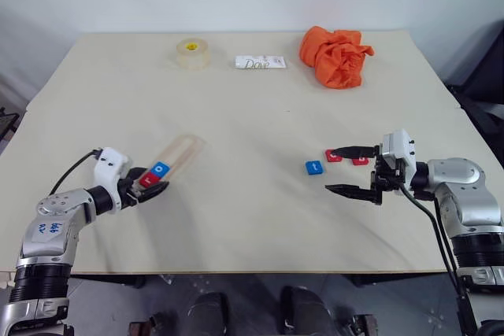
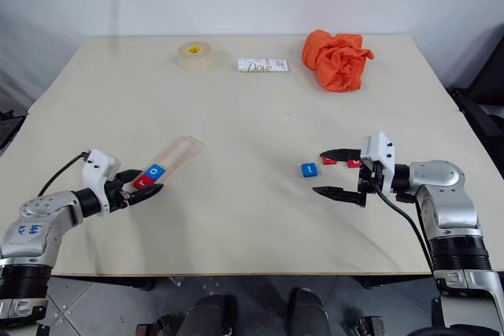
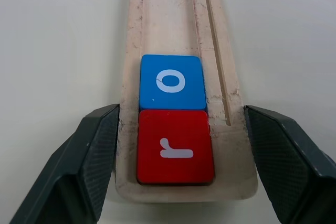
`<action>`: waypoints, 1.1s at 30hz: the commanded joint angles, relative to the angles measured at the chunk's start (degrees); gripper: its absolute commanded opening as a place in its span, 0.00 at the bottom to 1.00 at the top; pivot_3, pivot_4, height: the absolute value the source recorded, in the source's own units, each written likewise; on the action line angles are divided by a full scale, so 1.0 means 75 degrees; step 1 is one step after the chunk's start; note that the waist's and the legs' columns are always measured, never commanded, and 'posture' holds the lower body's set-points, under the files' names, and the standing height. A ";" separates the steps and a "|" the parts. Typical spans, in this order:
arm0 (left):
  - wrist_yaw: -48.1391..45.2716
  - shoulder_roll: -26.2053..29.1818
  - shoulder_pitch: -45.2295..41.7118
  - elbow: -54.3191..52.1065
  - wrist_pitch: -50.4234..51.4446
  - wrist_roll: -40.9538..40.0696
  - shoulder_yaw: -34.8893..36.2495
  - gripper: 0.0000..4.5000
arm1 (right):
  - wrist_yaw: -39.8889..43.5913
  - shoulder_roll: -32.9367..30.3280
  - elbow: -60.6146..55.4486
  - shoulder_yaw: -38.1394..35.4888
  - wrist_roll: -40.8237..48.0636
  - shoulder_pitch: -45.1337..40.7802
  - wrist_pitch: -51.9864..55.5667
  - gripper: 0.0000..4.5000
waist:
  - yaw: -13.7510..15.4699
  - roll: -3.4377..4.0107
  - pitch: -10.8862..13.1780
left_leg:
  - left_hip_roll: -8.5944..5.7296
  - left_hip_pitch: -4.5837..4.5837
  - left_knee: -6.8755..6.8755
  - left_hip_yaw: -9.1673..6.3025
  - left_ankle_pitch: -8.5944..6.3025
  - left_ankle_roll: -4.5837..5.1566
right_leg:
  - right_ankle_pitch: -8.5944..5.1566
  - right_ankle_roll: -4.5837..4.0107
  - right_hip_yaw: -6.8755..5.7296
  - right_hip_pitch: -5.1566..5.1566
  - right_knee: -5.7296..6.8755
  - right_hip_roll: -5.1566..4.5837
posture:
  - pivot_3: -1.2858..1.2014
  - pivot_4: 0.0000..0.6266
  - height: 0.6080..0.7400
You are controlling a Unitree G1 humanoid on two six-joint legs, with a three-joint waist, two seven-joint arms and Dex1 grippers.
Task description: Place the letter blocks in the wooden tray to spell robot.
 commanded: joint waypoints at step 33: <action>-0.2634 -0.1739 -0.3331 0.0591 -0.1688 0.1577 -0.3821 0.75 | -0.1114 -0.0922 -0.3565 -0.2377 0.1022 0.4223 0.0542 1.00 | 0.0115 -0.0094 0.0054 | -0.0001 -0.0017 0.0055 0.0046 -0.0059 0.0070 | 0.0009 0.0036 0.0050 -0.0007 -0.0022 0.0010 | 0.52 0.24 1.00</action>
